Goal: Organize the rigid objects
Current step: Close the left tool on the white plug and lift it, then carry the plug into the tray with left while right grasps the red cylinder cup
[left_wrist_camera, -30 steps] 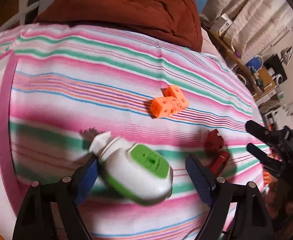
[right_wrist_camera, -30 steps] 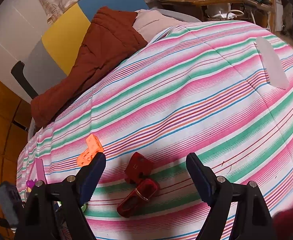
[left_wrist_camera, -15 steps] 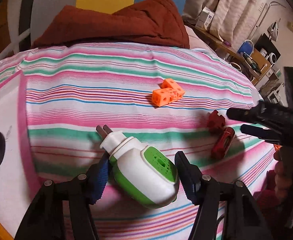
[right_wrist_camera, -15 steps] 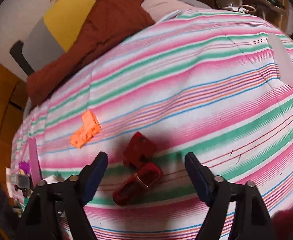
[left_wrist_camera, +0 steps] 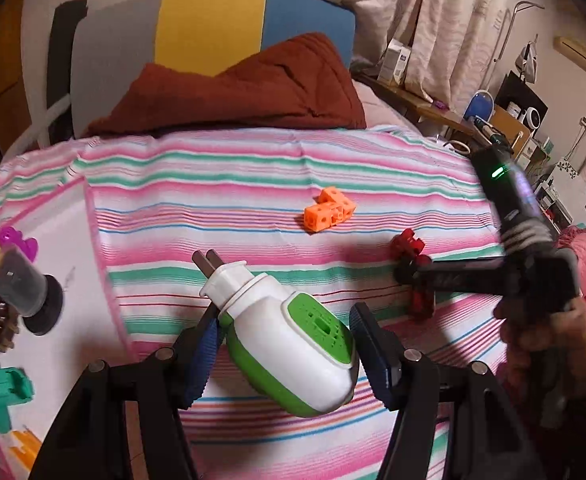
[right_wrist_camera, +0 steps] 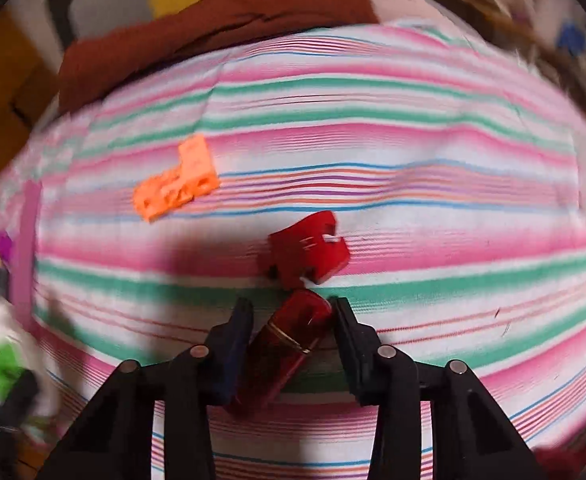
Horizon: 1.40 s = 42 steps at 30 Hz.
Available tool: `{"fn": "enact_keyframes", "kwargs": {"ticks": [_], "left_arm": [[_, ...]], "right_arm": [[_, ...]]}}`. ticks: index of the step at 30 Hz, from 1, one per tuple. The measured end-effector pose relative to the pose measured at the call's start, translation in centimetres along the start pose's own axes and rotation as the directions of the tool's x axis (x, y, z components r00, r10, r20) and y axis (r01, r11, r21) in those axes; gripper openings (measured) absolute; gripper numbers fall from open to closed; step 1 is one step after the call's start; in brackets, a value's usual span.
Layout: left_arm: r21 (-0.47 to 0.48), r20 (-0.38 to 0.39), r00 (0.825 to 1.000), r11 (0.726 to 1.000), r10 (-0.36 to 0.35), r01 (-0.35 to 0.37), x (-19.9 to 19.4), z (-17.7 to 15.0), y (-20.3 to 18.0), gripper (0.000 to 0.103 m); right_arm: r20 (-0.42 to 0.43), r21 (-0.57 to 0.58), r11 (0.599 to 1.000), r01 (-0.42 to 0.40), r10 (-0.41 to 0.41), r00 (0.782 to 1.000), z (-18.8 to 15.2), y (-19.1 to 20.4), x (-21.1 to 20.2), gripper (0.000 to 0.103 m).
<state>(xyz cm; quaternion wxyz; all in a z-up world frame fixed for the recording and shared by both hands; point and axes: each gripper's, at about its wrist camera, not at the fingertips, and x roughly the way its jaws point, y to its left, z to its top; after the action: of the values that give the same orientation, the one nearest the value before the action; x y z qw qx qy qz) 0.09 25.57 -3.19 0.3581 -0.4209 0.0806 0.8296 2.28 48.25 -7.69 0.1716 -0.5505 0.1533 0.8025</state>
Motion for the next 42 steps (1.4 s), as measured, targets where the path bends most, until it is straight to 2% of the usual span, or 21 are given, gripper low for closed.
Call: {"fn": "enact_keyframes", "kwargs": {"ticks": [2, 6, 9, 12, 15, 18, 22, 25, 29, 35, 42], "left_arm": [[0.005, 0.023, 1.000, 1.000, 0.013, -0.014, -1.2, 0.0, 0.2, 0.065], [0.010, 0.062, 0.997, 0.999, 0.041, -0.041, -3.5, -0.2, 0.9, 0.065], [0.003, 0.075, 0.996, 0.999, 0.054, -0.054, -4.6, -0.5, 1.5, 0.065], [-0.005, 0.084, 0.994, 0.998, 0.069, -0.069, -5.6, -0.9, 2.2, 0.065], [-0.014, 0.088, 0.993, 0.996, 0.084, -0.083, -6.1, -1.2, 2.7, 0.065], [-0.026, 0.090, 0.991, 0.995, 0.098, -0.096, -6.6, -1.5, 3.6, 0.065], [-0.047, 0.095, 0.988, 0.992, 0.119, -0.115, -7.4, -2.2, 4.8, 0.065], [-0.059, 0.094, 0.988, 0.991, 0.124, -0.119, -7.8, -2.5, 5.7, 0.065], [-0.097, 0.093, 0.989, 0.990, 0.116, -0.107, -8.7, -3.0, 7.1, 0.065], [-0.189, 0.114, 0.988, 0.979, 0.103, -0.080, -11.5, -4.3, 11.1, 0.064], [-0.284, 0.110, 0.977, 0.948, 0.180, -0.143, -14.5, -7.1, 16.3, 0.065]], "right_arm": [[0.011, -0.067, 0.997, 0.041, -0.041, 0.999, -0.2, 1.0, 0.2, 0.043], [0.009, -0.034, 0.999, 0.009, -0.009, 1.000, -0.3, 0.2, 0.2, 0.044], [0.031, -0.084, 0.995, 0.055, -0.052, 0.998, -0.5, 1.0, 0.0, 0.043], [0.044, -0.112, 0.991, 0.076, -0.072, 0.996, -0.7, 1.4, -0.3, 0.040], [0.056, -0.137, 0.988, 0.075, -0.068, 0.996, -0.7, 2.2, -0.3, 0.029], [0.073, -0.163, 0.982, 0.092, -0.081, 0.994, -1.2, 2.6, -0.5, 0.027], [0.080, -0.176, 0.981, 0.086, -0.073, 0.994, -1.4, 2.5, -0.2, 0.028], [0.071, -0.140, 0.989, 0.052, -0.042, 0.997, -1.4, 1.8, -0.1, 0.028], [0.069, -0.138, 0.990, 0.039, -0.030, 0.997, -1.2, 1.8, 0.0, 0.028], [0.093, -0.203, 0.975, 0.094, -0.076, 0.993, -1.4, 2.8, 0.2, 0.027], [0.112, -0.246, 0.960, 0.135, -0.110, 0.988, -1.4, 3.5, 0.2, 0.027]]}}
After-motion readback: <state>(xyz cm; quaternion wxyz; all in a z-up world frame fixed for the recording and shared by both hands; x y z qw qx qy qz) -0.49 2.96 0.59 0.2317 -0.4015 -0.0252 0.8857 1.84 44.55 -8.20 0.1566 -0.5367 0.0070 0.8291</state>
